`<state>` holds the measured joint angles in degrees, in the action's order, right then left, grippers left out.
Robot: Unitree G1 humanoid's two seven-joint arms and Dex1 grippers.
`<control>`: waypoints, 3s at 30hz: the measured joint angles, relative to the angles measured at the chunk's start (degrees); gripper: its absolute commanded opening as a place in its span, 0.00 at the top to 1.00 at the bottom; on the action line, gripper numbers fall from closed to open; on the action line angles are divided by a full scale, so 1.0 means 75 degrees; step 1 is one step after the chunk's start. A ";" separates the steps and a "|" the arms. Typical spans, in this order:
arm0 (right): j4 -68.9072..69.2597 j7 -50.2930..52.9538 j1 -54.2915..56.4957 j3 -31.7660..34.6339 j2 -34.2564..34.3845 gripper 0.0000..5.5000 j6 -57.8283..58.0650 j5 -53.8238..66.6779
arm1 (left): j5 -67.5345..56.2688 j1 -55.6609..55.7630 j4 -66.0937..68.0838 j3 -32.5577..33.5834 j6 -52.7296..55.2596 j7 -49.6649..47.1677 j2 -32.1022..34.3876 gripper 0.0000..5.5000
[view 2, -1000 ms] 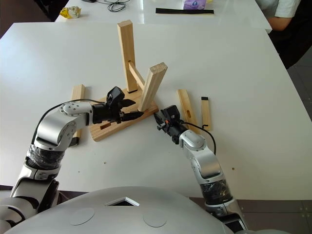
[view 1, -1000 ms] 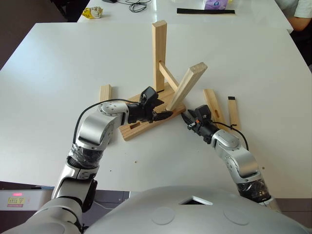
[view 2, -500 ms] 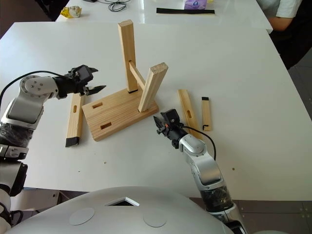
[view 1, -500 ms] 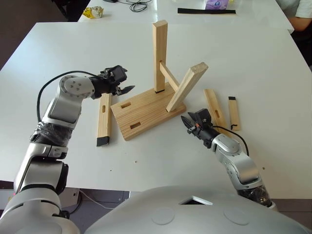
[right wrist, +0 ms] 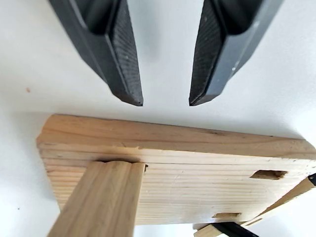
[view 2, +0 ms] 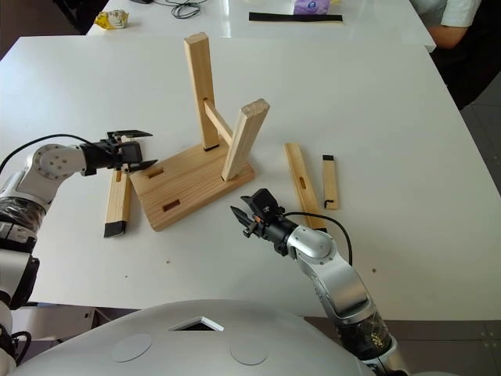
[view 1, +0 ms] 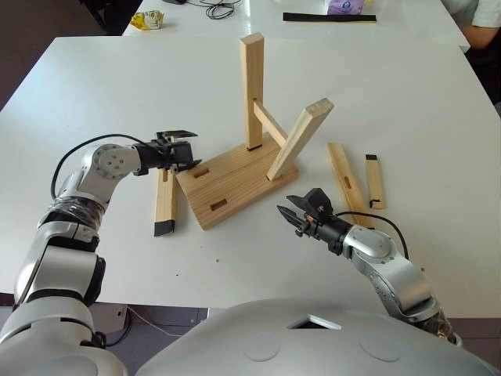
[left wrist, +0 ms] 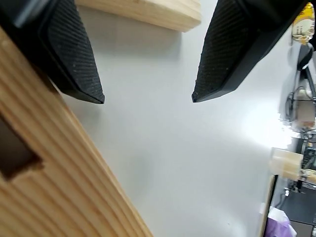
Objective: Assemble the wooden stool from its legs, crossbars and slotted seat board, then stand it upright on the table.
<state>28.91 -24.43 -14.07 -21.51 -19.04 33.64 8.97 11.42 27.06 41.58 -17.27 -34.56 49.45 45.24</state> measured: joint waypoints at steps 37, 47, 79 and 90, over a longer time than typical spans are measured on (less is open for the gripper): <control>0.0838 -0.0467 0.1961 0.3798 -0.1743 0.69 0.2241 0.1258 | -0.2969 -0.3596 -0.7752 0.1252 0.6032 0.0607 -0.0458 0.40; 0.0549 0.0428 0.2200 0.3489 -0.2977 0.69 0.4266 0.0476 | -0.4367 -0.3794 -1.0061 0.3375 0.9737 -0.3106 -0.2204 0.40; 0.1794 0.1335 0.1594 0.3302 -0.2007 0.52 0.6520 0.0551 | -0.4001 -0.4399 -1.1180 0.2606 1.0723 -0.5312 -0.3509 0.40; 0.1091 0.1501 0.1128 0.3429 -0.1633 0.52 0.5683 0.0426 | -0.3972 -0.4329 -1.1182 0.2497 1.0726 -0.5314 -0.3561 0.40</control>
<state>37.09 -13.18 -5.61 4.21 -31.29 76.26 12.16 -18.36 -5.41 -42.29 1.46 45.88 9.60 18.53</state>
